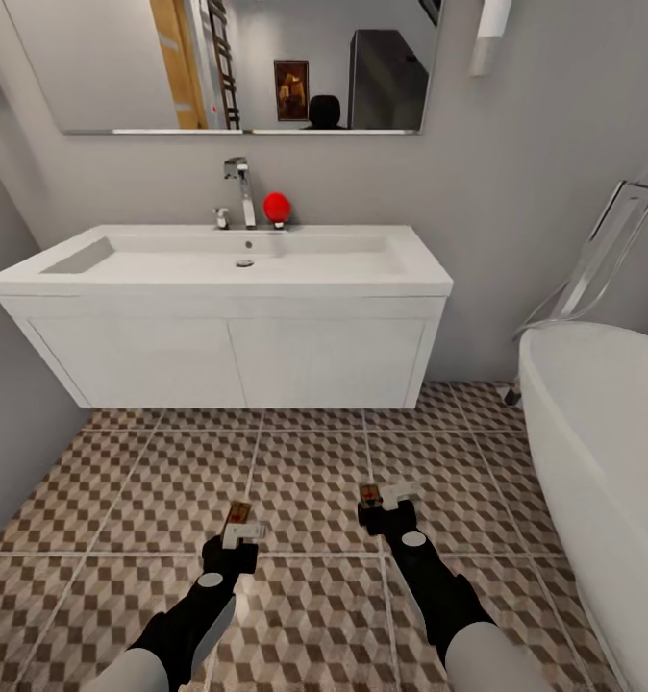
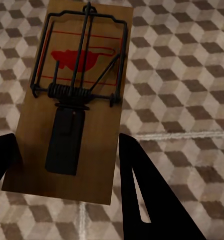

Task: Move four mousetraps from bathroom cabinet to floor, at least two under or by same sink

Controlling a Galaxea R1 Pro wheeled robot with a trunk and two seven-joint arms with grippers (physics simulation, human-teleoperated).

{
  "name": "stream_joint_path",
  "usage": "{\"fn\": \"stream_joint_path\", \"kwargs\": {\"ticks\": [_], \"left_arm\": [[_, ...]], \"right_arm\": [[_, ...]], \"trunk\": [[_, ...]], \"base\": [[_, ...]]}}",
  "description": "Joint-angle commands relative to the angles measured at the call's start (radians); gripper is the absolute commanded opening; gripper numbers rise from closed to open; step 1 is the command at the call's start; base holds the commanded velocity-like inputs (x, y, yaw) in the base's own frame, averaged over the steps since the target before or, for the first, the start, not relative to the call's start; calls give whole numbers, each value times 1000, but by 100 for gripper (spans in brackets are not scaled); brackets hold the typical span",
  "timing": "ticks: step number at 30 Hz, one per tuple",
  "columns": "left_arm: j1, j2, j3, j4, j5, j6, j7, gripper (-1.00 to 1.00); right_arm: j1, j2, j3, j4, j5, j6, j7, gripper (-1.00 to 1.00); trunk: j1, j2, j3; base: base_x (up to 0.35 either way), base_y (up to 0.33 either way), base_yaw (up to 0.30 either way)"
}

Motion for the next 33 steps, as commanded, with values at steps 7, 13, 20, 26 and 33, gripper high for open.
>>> {"fn": "stream_joint_path", "kwargs": {"ticks": [7, 13, 20, 26, 33], "left_arm": [[-1, 1, -9, -3, 6, 0, 11, -100], [-1, -1, -9, -6, 6, 0, 12, -100], [-1, -3, -10, -63, 6, 5, 15, -100], [-1, -3, -11, -69, 6, 8, 15, -100], [-1, -6, -33, -70, 5, 11, 18, -100]], "right_arm": [[0, 0, 2, -2, 7, 7, -2, -100], [0, 0, 3, -2, 7, 7, -2, -100], [0, 0, 3, -2, 7, 7, -2, -100], [0, 0, 3, -2, 7, 7, -2, -100], [0, 0, 3, -2, 9, 6, -3, -100]], "trunk": [[27, -50, -34], [50, -92, -63], [77, -141, -96], [100, -183, -124], [111, -204, -142]], "base": [[0, 0, 0], [0, 0, 0], [0, 0, 0], [0, 0, 0], [0, 0, 0]]}}
